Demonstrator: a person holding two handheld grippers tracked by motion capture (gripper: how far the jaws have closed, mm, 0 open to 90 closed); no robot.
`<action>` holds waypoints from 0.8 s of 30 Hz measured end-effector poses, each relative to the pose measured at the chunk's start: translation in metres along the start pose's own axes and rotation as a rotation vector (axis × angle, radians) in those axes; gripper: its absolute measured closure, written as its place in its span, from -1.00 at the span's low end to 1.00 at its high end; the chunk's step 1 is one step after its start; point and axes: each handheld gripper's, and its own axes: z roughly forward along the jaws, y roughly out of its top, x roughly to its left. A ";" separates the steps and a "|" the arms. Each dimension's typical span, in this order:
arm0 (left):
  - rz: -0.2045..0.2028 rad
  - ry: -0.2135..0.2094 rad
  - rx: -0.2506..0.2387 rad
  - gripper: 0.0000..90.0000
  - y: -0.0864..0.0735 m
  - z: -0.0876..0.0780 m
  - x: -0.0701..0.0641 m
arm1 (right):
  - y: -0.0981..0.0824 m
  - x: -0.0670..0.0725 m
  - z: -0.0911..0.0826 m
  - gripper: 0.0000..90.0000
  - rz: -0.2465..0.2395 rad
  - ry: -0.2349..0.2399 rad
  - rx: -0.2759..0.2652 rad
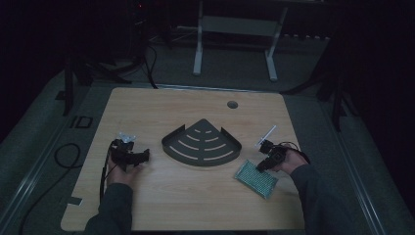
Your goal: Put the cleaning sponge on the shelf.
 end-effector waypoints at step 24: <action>0.001 0.000 0.001 -0.77 0.000 0.000 0.000 | 0.008 0.007 -0.004 0.99 0.016 -0.024 0.072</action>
